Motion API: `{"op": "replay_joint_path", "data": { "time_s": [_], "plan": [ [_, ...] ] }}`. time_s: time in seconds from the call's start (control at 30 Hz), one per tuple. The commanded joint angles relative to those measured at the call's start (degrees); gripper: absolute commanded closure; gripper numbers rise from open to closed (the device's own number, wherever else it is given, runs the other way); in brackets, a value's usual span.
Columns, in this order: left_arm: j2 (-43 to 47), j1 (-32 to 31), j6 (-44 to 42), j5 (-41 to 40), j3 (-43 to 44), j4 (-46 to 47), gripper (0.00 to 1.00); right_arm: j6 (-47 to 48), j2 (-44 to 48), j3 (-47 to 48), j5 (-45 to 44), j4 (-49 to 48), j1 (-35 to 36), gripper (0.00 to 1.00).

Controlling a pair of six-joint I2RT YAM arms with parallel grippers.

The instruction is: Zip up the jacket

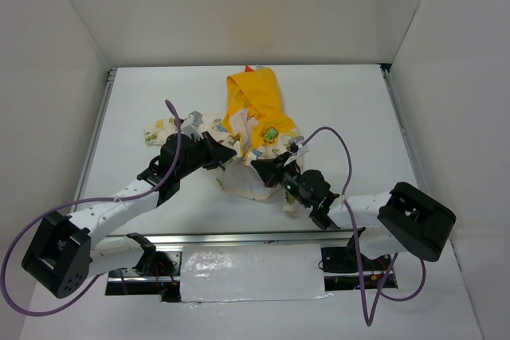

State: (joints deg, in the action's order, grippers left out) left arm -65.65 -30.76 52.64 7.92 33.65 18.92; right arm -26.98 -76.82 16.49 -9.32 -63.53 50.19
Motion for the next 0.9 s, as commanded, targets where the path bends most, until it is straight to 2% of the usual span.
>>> {"op": "replay_joint_path", "data": {
  "time_s": [0.0, 0.87],
  "plan": [
    [0.3, 0.1, -0.6, 0.4, 0.1, 2.8, 1.00, 1.1, 1.5, 1.8, 0.0, -1.6, -0.4, 1.00],
    [-0.8, 0.1, -0.4, 1.6, 0.1, 3.6, 1.00, 1.4, 2.2, 2.4, 0.7, -0.9, -1.0, 1.00]
  ]
}}
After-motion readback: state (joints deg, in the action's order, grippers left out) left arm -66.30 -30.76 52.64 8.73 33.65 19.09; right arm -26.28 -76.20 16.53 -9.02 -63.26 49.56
